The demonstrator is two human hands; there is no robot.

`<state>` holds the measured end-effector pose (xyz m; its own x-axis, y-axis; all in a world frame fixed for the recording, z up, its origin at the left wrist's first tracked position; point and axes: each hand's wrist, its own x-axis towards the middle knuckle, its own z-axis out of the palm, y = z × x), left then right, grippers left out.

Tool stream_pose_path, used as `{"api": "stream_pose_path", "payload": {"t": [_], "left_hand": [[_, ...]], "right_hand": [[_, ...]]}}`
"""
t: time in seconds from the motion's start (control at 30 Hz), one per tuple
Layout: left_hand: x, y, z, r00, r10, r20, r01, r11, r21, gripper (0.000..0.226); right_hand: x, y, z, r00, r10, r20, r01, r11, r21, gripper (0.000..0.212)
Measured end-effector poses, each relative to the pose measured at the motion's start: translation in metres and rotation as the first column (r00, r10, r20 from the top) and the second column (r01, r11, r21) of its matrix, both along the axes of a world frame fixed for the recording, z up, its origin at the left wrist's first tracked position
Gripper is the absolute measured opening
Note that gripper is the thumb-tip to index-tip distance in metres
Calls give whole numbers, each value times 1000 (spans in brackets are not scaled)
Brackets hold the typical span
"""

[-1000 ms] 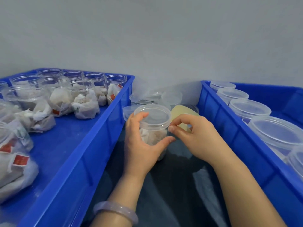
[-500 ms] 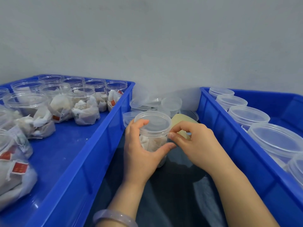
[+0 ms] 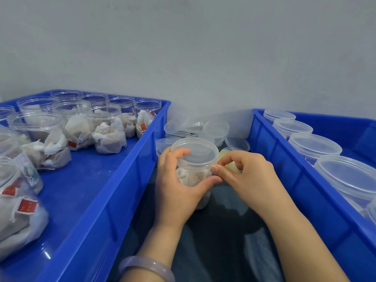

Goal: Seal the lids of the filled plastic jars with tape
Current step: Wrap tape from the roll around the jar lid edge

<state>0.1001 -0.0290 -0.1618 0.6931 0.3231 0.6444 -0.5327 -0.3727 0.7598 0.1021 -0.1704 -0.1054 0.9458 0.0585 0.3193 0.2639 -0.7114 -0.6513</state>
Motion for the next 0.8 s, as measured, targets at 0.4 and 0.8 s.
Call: {"api": "stream_pose_path", "payload": {"t": [0.4, 0.8], "left_hand": [[1, 11, 9, 982, -152, -113, 137, 982, -128, 63], [0, 19, 13, 952, -304, 31, 299, 908, -294, 50]], "right_hand": [[-4, -6, 7, 974, 152, -168, -132, 983, 128, 11], [-20, -7, 28, 980, 175, -98, -177, 984, -17, 39]]}}
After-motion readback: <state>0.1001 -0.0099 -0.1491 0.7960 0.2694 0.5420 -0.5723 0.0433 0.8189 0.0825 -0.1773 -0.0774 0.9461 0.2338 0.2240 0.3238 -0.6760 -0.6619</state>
